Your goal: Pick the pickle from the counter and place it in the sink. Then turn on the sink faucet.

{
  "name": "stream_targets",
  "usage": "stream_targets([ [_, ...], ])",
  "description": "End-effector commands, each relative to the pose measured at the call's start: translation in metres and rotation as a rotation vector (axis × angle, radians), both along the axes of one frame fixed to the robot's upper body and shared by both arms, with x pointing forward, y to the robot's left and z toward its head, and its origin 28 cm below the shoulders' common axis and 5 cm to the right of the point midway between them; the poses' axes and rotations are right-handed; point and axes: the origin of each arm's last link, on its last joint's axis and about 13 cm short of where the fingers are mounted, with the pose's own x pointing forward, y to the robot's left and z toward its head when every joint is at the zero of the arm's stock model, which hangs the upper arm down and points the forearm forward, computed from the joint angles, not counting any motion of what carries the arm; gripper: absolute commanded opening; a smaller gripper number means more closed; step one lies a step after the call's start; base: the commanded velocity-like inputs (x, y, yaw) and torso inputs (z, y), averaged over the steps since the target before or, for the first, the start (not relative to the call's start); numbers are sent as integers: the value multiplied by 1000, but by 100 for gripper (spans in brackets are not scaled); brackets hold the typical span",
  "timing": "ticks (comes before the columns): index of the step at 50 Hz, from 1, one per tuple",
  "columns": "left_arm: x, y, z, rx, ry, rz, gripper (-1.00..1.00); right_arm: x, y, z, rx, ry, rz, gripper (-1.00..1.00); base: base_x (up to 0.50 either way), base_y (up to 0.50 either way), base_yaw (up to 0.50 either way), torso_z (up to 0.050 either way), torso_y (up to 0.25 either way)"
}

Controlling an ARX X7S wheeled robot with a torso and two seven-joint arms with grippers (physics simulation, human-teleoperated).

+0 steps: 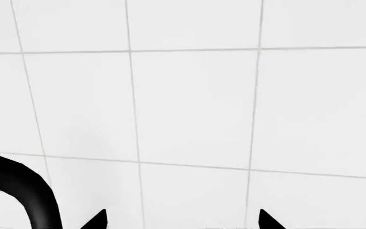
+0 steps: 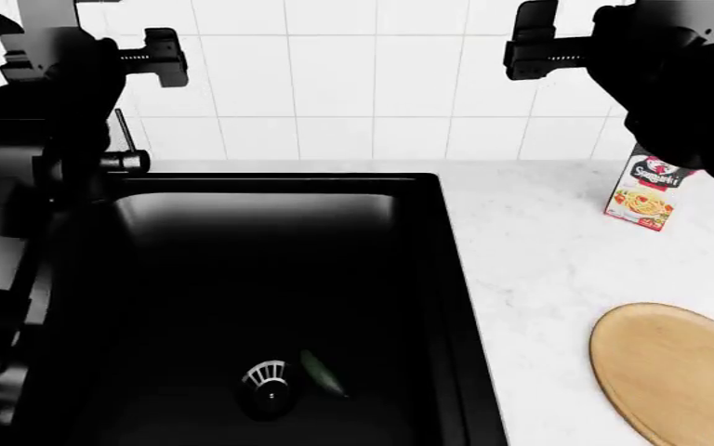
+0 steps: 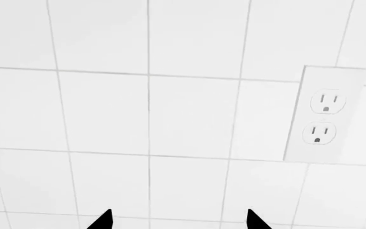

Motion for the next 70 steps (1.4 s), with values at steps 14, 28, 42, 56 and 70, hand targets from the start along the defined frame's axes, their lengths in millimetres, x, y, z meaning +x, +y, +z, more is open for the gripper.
stream_targets([
  [14, 5, 12, -35, 38, -29, 83, 100, -8, -1, -2, 0, -13, 38, 100, 0, 0, 0, 0, 0],
  [28, 6, 7, -43, 17, -40, 45, 100, -8, 1, -8, 0, -5, 54, 100, 0, 0, 0, 0, 0],
  [42, 3, 9, -67, 2, 20, 91, 100, -8, -1, -14, 5, 1, 62, 100, 0, 0, 0, 0, 0],
  [56, 2, 8, -72, -19, 32, 112, 100, -10, -3, -16, 4, 3, 62, 100, 0, 0, 0, 0, -63],
  [70, 4, 11, -53, 17, 19, 121, 100, -10, -3, -16, -1, 0, 63, 100, 0, 0, 0, 0, -250],
])
